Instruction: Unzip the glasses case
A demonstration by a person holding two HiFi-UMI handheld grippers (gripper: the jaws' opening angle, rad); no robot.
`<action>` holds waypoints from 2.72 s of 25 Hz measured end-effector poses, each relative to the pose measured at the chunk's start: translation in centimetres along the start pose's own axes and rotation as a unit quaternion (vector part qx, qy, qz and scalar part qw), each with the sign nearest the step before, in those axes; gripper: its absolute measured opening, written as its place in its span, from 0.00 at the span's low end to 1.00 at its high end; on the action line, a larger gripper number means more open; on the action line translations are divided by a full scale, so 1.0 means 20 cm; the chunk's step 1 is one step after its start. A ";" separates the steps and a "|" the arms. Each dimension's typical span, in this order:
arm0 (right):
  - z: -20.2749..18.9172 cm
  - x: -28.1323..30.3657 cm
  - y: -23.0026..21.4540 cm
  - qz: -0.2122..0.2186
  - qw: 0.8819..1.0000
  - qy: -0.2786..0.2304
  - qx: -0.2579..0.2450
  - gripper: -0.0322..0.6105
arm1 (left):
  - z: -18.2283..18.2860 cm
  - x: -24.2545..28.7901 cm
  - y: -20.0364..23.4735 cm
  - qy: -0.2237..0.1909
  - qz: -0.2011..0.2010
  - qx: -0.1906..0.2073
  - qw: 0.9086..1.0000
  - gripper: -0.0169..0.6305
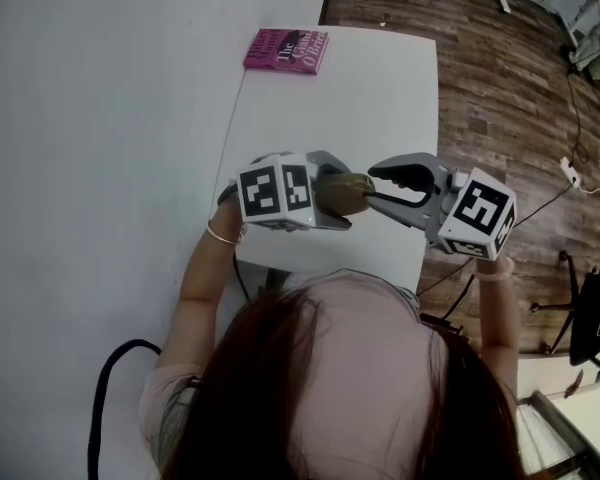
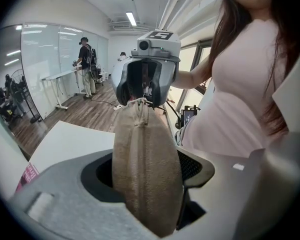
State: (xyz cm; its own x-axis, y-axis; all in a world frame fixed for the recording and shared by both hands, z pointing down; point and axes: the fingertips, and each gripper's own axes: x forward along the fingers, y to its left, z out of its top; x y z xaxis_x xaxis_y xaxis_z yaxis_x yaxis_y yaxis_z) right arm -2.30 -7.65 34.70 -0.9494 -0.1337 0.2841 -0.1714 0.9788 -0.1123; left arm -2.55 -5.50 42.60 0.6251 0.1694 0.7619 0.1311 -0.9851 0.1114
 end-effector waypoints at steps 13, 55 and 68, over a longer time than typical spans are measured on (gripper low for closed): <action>-0.01 -0.02 0.01 0.019 1.000 0.010 -0.006 0.22 | 0.02 0.00 -0.01 -0.018 -0.016 -0.011 1.000 0.49; -0.09 -0.02 -0.06 -0.036 0.997 0.047 -0.058 0.06 | -0.01 -0.03 0.06 -0.044 0.016 -0.049 0.998 0.49; -0.12 -0.02 -0.10 -0.047 0.997 0.046 -0.050 0.06 | 0.01 -0.07 0.09 -0.073 0.025 -0.056 0.995 0.49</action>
State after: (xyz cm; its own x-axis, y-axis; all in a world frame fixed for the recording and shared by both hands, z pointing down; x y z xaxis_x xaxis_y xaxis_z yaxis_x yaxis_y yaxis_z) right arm -0.93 -9.16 37.18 -0.9015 -0.2155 0.3754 -0.2275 0.9737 0.0126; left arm -3.08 -7.46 41.66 0.7353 0.1143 0.6680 0.0160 -0.9883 0.1515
